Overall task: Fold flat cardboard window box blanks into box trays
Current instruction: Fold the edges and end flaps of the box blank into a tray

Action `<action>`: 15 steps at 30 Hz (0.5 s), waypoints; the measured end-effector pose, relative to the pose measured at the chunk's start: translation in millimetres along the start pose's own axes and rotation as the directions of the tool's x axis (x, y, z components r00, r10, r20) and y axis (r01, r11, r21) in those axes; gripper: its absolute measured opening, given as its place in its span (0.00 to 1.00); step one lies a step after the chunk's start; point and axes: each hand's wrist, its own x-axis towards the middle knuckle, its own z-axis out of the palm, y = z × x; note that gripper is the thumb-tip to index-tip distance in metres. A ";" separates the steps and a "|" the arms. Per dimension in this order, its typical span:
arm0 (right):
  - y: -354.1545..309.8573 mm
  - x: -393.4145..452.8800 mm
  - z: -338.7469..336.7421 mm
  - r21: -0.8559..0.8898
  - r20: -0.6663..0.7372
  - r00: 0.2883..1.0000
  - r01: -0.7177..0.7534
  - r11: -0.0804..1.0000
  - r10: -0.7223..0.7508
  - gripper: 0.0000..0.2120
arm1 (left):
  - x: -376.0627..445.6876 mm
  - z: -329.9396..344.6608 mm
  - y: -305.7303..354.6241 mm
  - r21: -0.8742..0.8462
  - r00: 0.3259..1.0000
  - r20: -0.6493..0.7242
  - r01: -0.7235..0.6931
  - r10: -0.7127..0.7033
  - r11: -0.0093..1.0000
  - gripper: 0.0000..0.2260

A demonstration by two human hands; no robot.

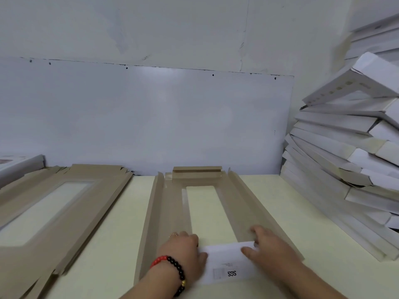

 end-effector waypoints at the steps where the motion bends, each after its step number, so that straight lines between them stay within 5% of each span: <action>1: -8.5 -3.3 8.6 -0.067 -0.038 0.999 -0.008 0.998 0.005 0.29 | 0.7 7.8 4.8 0.050 0.999 -0.041 -0.009 0.011 0.999 0.19; 3: -29.3 -11.8 21.6 -0.269 -0.103 0.994 -0.008 0.963 -0.021 0.27 | 1.7 21.7 15.0 0.092 0.994 -0.106 -0.030 0.040 0.995 0.21; 6: -58.2 -21.5 44.6 -0.297 -0.237 0.945 0.151 0.943 -0.226 0.24 | 2.9 36.0 25.4 0.110 0.994 -0.084 -0.060 0.070 0.992 0.27; 10: -65.2 -23.1 49.0 -0.297 -0.027 0.947 0.297 0.907 -0.319 0.28 | 5.6 44.6 20.7 0.159 0.998 -0.005 -0.055 0.056 0.986 0.28; 15: -42.2 -21.6 37.1 -0.353 0.146 0.974 0.215 0.911 -0.174 0.29 | 10.8 42.7 6.2 0.221 0.992 0.123 0.015 -0.043 0.975 0.28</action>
